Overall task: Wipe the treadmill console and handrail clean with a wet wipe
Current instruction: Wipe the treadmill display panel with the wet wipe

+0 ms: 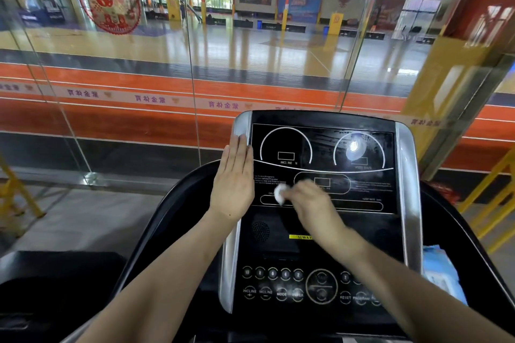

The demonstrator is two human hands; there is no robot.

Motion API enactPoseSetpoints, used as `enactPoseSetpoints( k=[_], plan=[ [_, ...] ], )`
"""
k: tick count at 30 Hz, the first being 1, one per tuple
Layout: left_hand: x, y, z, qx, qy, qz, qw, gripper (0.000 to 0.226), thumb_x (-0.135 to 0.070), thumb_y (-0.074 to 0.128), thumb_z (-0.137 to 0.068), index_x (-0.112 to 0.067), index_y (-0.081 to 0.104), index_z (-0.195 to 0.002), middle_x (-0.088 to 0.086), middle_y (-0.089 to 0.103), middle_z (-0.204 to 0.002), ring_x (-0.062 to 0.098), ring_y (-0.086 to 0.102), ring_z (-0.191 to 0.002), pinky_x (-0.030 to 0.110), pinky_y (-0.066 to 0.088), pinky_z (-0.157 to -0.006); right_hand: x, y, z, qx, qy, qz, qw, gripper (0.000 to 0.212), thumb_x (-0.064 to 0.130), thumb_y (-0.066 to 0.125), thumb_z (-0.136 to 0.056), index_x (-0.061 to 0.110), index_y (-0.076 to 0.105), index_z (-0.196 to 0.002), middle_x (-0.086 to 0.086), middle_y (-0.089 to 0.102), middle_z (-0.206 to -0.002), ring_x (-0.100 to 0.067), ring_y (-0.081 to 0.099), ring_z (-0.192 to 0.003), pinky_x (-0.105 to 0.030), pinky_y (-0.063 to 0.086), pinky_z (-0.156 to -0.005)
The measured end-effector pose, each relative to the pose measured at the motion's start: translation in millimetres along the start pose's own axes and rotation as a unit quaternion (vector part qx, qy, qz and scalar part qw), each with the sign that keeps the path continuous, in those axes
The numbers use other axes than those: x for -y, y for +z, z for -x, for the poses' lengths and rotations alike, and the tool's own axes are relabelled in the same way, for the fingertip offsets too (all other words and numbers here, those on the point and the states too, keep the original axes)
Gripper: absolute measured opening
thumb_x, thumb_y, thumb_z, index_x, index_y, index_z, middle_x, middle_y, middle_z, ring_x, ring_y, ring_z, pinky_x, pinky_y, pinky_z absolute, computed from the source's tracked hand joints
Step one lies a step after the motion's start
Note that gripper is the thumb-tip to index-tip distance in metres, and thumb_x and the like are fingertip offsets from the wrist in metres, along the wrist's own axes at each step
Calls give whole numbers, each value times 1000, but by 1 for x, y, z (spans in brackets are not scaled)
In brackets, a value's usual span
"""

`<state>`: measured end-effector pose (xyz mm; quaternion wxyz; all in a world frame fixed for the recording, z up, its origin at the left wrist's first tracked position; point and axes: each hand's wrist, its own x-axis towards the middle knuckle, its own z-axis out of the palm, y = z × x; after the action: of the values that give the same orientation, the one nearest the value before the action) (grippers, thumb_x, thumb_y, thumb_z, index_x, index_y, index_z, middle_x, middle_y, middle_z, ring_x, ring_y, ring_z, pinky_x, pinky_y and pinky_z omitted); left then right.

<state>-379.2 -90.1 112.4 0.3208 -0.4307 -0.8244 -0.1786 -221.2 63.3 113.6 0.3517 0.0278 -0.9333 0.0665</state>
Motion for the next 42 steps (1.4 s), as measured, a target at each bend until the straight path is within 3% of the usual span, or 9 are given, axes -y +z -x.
enactPoseSetpoints(
  k=[3,10,15,20,24,27,30,37,42],
  plan=[
    [0,3,0,-3,38,-4,999,60,-5,45,-99,7,31,-157,27,19,-169,38,12,-160,52,16,-130,7,3,16,29,-19,-7,999,29,-7,72,-88,18,72,-104,4,60,-87,-16,52,-83,-29,52,-75],
    [2,2,1,3,37,13,999,60,-16,30,-99,4,39,-154,25,28,-166,36,17,-160,51,19,-129,-37,-32,-117,-65,57,75,993,22,-12,75,-76,8,76,-84,-13,55,-69,-32,55,-68,-40,53,-60],
    [2,5,1,-14,32,30,999,56,-18,35,-102,5,42,-152,24,32,-166,34,18,-160,52,22,-128,-22,-19,-47,-58,65,30,996,39,-17,73,-78,20,70,-90,-4,54,-71,-26,50,-69,-41,51,-61],
    [2,6,0,-24,34,27,999,55,-21,37,-102,3,43,-151,22,35,-164,33,20,-159,52,21,-128,-5,-7,21,10,1,-18,1000,33,-11,72,-87,19,73,-101,11,56,-89,-13,50,-80,-15,41,-84],
    [1,7,1,-26,48,9,998,53,-21,39,-102,0,45,-151,19,38,-163,33,24,-158,52,18,-129,-24,-22,-46,-30,3,42,999,25,-9,71,-86,15,74,-93,-3,55,-76,-25,51,-73,-34,47,-68],
    [2,6,2,-27,60,-5,998,53,-20,40,-101,-1,46,-150,19,38,-164,32,25,-158,53,16,-129,-44,-42,-108,-60,54,75,994,18,-8,75,-78,10,75,-80,-13,56,-69,-34,58,-69,-36,51,-64],
    [3,7,2,-36,57,2,998,52,-18,42,-100,-1,47,-149,19,39,-163,32,25,-158,52,16,-130,-41,-44,-98,-53,89,62,993,17,-8,72,-78,8,75,-81,-16,58,-71,-36,58,-69,-43,55,-62],
    [1,9,0,-55,45,33,997,48,-14,44,-99,-1,51,-144,20,43,-159,35,27,-157,53,19,-129,-16,-22,30,7,28,-40,999,36,-9,74,-87,25,70,-99,10,59,-87,-15,55,-79,-27,49,-79],
    [1,7,1,-43,46,33,997,48,-16,41,-99,-1,51,-144,20,44,-158,35,27,-157,53,19,-128,-24,-33,-26,-22,24,-2,999,21,-2,67,-91,17,74,-94,-5,60,-76,-26,56,-73,-35,51,-70]
  ],
)
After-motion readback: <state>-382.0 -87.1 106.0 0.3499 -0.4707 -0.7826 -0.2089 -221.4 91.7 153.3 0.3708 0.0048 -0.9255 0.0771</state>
